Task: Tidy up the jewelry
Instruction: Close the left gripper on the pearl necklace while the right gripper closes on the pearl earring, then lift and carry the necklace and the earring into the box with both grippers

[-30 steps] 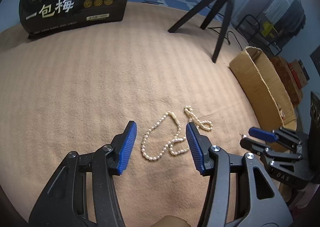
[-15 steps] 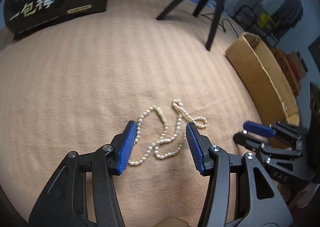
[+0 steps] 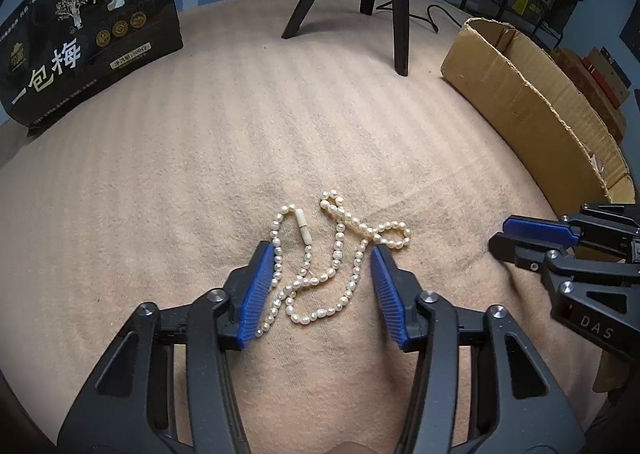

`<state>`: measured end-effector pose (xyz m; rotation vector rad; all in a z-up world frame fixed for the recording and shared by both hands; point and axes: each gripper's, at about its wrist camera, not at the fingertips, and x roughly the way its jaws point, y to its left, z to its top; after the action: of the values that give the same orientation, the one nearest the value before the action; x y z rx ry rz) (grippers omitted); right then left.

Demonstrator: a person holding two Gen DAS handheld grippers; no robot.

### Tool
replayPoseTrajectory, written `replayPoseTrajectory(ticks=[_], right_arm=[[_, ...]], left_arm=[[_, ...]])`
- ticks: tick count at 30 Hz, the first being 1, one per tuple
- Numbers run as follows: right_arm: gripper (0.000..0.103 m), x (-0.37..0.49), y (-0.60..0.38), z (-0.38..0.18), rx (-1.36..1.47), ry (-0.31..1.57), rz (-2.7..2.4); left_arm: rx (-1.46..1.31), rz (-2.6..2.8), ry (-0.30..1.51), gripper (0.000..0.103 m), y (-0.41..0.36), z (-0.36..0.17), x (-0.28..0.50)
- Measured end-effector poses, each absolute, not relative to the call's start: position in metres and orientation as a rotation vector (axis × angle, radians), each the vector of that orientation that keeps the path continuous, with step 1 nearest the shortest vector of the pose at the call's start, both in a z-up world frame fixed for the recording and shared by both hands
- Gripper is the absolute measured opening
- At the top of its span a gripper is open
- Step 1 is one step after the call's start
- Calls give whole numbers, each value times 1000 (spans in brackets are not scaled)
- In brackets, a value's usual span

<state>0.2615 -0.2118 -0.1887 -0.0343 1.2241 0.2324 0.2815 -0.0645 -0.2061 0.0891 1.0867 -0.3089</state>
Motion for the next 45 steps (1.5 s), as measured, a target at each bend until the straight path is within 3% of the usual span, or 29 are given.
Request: replayPoseTrajectory(ticks=[2, 4, 7, 32, 45], right_arm=[[7, 262, -212, -189, -32, 1222, 233], [7, 262, -212, -188, -30, 1219, 232], [7, 262, -213, -186, -29, 1209, 232], [7, 226, -230, -112, 22, 1029, 245], [7, 199, -270, -69, 29, 922, 199]], left_arm=[[94, -306, 1077, 36, -63, -205, 282], [82, -305, 1075, 17, -60, -205, 283], [52, -318, 1086, 6, -55, -203, 284], [-77, -393, 968, 5, -41, -121, 251], [-8, -439, 804, 5, -83, -64, 201]])
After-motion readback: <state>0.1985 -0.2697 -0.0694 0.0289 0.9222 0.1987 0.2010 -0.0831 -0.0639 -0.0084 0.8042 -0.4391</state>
